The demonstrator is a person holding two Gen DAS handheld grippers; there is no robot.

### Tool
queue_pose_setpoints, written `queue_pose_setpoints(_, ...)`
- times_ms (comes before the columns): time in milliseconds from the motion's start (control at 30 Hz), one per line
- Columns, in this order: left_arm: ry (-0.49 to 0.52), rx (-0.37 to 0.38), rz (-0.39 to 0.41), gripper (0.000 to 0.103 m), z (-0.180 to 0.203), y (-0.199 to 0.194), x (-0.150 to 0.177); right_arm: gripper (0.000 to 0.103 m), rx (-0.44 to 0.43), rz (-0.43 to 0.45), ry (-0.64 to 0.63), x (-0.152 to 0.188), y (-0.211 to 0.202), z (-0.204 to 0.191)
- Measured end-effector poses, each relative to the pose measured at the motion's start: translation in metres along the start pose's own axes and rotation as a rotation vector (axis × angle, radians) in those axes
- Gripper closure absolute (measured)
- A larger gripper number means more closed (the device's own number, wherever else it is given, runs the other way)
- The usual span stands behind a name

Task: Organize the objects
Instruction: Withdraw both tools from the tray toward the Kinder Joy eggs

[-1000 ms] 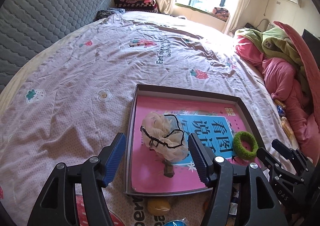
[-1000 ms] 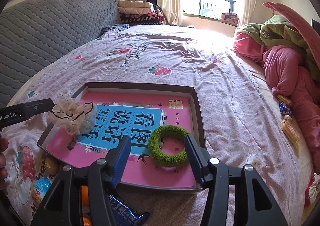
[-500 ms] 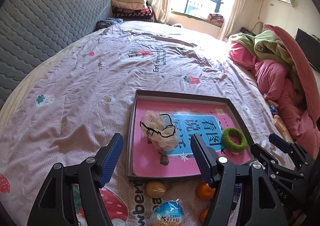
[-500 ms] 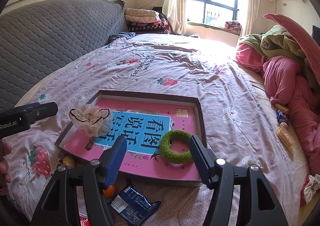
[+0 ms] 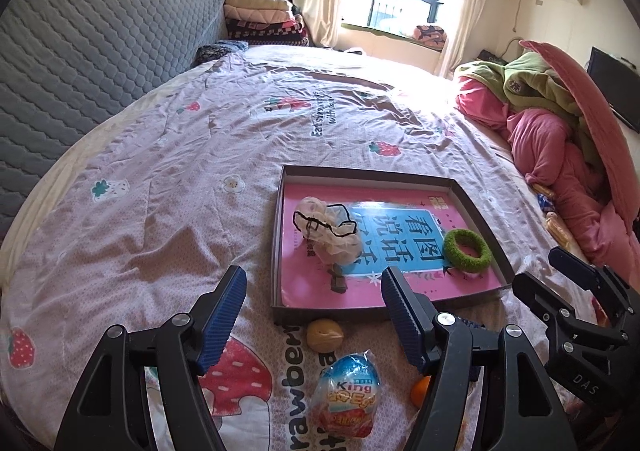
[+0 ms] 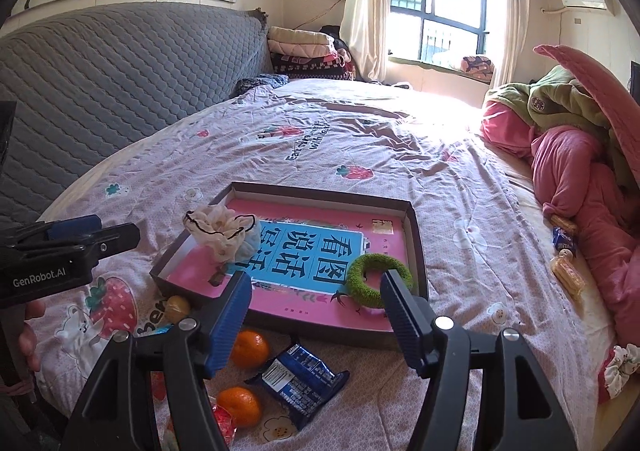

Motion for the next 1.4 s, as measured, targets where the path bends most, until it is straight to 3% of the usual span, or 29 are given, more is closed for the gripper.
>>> queue_pose_setpoints(133, 0.002, -0.004, 0.000, 0.032, -0.001, -0.007, 0.007, 0.030, -0.011, 0.007, -0.008, 0.003, -0.010, -0.010)
queue_pose_setpoints(633, 0.031, -0.012, -0.007, 0.031, 0.004, -0.028, 0.030, 0.028, -0.030, -0.013, -0.030, 0.029, -0.033, -0.030)
queue_pose_setpoints(1400, 0.079, -0.013, -0.095, 0.031, 0.015, -0.022, 0.074, 0.025, -0.048, -0.068, -0.053, 0.063, -0.047, -0.049)
Point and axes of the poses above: each gripper's, at about its wrist camera, not at the fingertips, and y roughly the way its jaws point, z to its right, x to its underside, the point moved 7 cm from there along y, roughly the way its jaws point, and after that the axes turned 4 degrees about -x, right-handed, at the moved point
